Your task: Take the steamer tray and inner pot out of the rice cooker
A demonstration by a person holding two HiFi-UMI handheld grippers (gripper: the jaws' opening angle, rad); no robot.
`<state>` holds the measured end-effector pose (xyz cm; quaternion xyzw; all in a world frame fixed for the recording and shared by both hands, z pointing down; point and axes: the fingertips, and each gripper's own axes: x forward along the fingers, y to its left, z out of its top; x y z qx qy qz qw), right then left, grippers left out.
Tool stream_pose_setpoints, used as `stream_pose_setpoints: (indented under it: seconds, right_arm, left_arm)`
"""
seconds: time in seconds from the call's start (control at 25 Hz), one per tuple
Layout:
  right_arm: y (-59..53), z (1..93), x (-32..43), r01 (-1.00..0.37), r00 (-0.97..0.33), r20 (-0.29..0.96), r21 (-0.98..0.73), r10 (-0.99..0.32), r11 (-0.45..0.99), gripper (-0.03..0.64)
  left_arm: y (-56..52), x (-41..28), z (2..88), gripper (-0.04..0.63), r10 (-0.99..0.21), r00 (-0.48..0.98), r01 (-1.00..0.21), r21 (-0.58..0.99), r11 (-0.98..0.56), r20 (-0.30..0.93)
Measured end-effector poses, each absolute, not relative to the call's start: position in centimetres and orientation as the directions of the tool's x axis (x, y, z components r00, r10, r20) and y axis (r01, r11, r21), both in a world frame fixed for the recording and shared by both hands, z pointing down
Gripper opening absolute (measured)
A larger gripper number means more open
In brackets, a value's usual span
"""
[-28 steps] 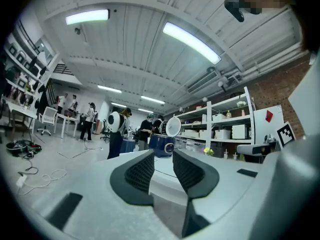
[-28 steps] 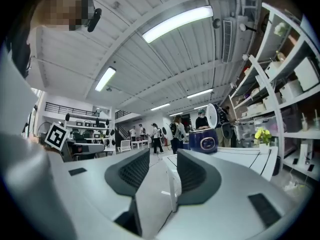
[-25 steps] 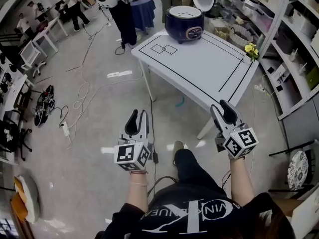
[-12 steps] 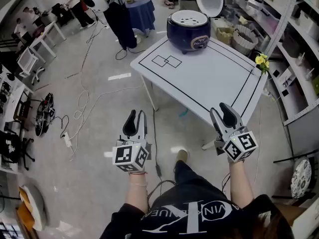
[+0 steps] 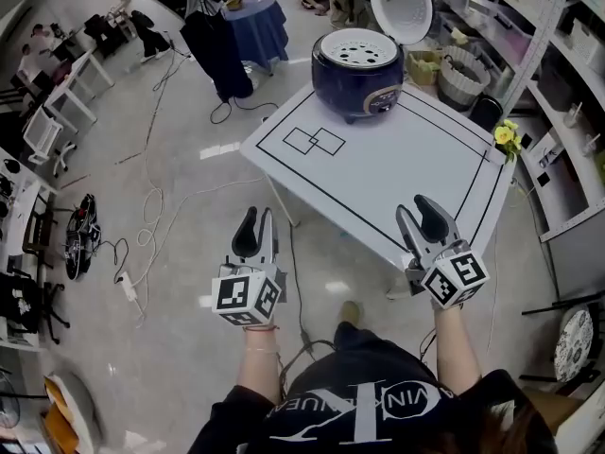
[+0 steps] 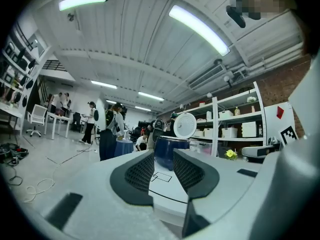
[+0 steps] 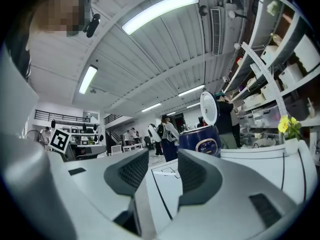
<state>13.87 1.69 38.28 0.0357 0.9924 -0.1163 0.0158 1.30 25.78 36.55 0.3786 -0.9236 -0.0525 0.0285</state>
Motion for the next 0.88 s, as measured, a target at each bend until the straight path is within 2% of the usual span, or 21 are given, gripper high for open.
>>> stream_pose_setpoints:
  seconds: [0.28, 0.88]
  right_arm:
    - [-1.0, 38.4, 9.2, 0.052, -0.998, -0.045, -0.227, 0.043, 0.972, 0.164]
    - [-4.3, 37.2, 4.7, 0.014, -0.999, -0.047, -0.226, 0.003, 0.974, 0.164]
  left_arm:
    - [22.9, -4.2, 36.3, 0.087, -0.713, -0.701, -0.708, 0.120, 0.696, -0.008]
    - [15.3, -9.6, 34.3, 0.087, -0.794, -0.607, -0.791, 0.103, 0.603, -0.015]
